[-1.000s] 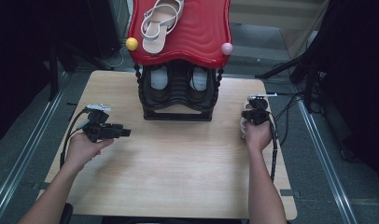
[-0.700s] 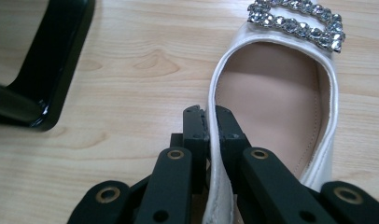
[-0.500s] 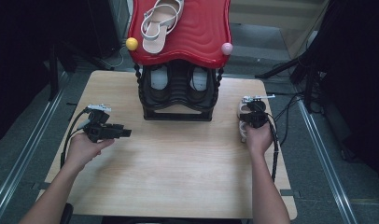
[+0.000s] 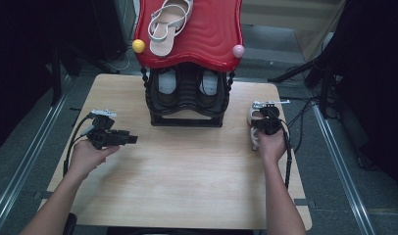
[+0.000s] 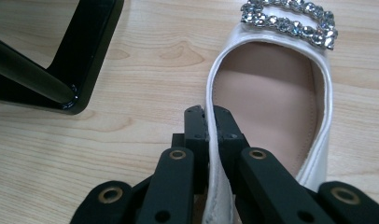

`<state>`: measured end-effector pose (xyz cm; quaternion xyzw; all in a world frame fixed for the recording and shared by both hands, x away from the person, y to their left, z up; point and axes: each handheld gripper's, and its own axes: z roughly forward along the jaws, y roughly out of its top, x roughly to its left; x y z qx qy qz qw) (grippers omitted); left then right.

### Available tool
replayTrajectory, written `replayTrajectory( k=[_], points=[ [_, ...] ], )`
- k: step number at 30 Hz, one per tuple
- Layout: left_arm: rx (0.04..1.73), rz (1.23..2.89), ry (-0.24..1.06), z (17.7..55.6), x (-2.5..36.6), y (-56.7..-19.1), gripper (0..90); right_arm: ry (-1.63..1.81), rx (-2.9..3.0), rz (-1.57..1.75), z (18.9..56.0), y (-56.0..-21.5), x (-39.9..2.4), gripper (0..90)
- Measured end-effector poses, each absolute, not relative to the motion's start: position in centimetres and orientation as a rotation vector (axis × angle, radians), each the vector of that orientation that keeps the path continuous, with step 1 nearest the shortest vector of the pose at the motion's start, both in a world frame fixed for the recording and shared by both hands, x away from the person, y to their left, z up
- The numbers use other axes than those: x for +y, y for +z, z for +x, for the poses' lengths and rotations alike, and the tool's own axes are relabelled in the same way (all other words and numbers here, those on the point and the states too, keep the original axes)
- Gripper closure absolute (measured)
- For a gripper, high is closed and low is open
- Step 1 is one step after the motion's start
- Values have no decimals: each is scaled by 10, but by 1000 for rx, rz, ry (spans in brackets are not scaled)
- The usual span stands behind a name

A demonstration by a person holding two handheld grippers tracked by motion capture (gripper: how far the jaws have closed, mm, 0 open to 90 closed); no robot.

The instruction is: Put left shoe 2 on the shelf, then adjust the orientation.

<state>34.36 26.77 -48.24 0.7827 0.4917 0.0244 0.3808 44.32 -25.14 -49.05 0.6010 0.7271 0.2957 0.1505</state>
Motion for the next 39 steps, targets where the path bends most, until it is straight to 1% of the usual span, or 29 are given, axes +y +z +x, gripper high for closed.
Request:
replayTrajectory(
  k=[7, 16, 18, 26, 32, 39],
  points=[
    [1258, 1995, 59, 344, 268, -483, 475, 874, 2077, 1730, 443, -484, -258, 882],
    [1259, 1987, 52, 344, 269, -483, 475, 1036, 2073, 1773, 443, -472, -261, 885],
    [1261, 1985, 50, 344, 269, -483, 475, 1030, 2094, 1767, 444, -470, -258, 885],
    [1260, 1981, 46, 344, 269, -483, 474, 1075, 2110, 1735, 445, -452, -252, 885],
    [1257, 1982, 48, 343, 269, -482, 474, 1185, 2081, 1735, 445, -436, -254, 885],
    [1255, 1985, 45, 344, 269, -483, 474, 1218, 2073, 1722, 447, -419, -254, 885]
  ],
)
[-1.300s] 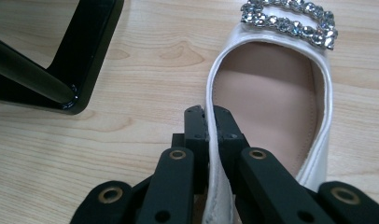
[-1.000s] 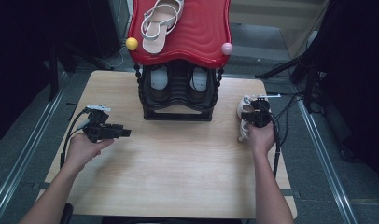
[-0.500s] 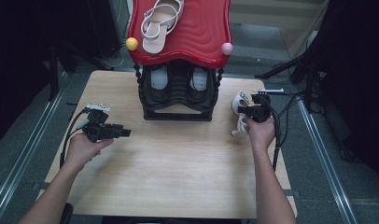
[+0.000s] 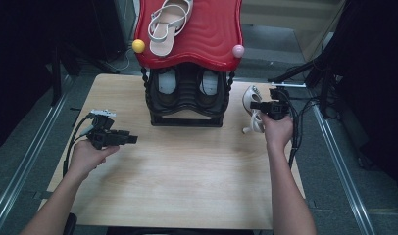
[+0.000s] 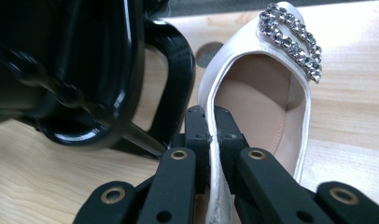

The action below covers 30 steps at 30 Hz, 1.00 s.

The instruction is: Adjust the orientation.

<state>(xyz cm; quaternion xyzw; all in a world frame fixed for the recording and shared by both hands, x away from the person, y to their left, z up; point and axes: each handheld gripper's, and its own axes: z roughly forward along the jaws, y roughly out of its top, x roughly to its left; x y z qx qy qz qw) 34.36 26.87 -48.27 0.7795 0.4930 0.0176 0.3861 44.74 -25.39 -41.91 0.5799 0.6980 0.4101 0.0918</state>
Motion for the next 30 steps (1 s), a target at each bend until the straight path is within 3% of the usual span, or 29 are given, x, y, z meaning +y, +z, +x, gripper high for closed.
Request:
replayTrajectory(
  k=[13, 30],
  points=[
    [1254, 1982, 45, 343, 269, -482, 475, 1272, 2050, 1673, 450, -367, -253, 884],
    [1253, 1990, 55, 342, 265, -483, 474, 1331, 2049, 1592, 456, -275, -247, 884]
  ],
)
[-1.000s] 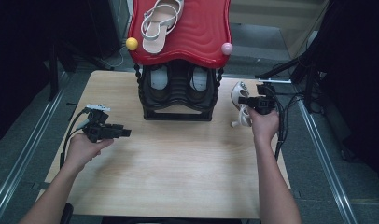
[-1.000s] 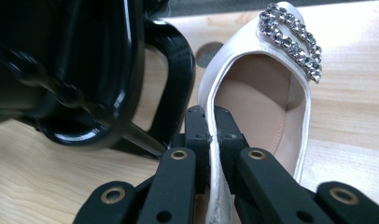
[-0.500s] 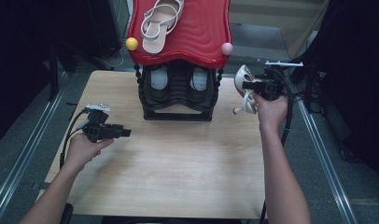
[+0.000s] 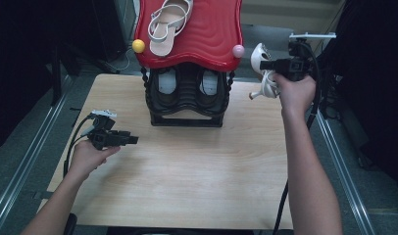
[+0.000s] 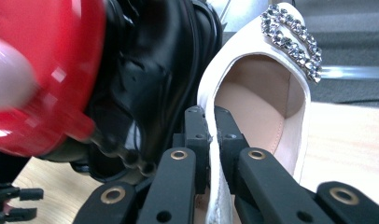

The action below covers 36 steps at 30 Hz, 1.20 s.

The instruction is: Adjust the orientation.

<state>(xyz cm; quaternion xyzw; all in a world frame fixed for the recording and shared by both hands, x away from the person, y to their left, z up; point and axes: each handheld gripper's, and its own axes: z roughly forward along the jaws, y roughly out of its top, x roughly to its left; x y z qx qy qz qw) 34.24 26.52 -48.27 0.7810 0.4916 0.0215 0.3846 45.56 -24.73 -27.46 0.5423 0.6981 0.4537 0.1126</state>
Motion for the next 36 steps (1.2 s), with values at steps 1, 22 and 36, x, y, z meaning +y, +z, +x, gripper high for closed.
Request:
replayTrajectory(
  k=[1, 22, 36],
  points=[
    [1253, 1994, 58, 342, 265, -483, 475, 1325, 2051, 1589, 456, -269, -247, 884],
    [1238, 2003, 47, 342, 264, -482, 475, 1387, 2045, 1445, 455, -149, -208, 884],
    [1234, 1999, 45, 342, 264, -482, 475, 1398, 2091, 1348, 466, -124, -159, 884]
  ],
)
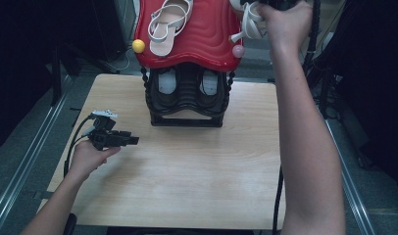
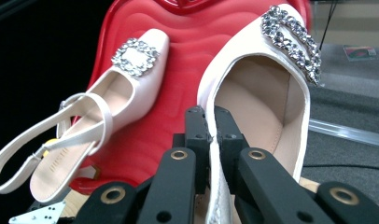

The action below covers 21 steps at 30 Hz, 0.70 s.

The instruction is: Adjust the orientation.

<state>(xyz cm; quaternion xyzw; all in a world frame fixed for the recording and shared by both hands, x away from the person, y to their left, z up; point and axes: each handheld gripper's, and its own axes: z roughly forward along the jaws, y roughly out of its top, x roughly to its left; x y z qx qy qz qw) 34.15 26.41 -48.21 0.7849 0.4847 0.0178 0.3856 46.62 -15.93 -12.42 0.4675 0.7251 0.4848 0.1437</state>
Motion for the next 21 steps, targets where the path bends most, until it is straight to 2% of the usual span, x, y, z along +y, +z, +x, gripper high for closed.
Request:
replayTrajectory(
  k=[8, 21],
  points=[
    [1231, 1998, 44, 342, 266, -482, 475, 1369, 2127, 1296, 476, -121, -127, 884],
    [1226, 2006, 41, 342, 265, -482, 476, 1335, 2154, 1224, 482, -143, -101, 884]
  ],
)
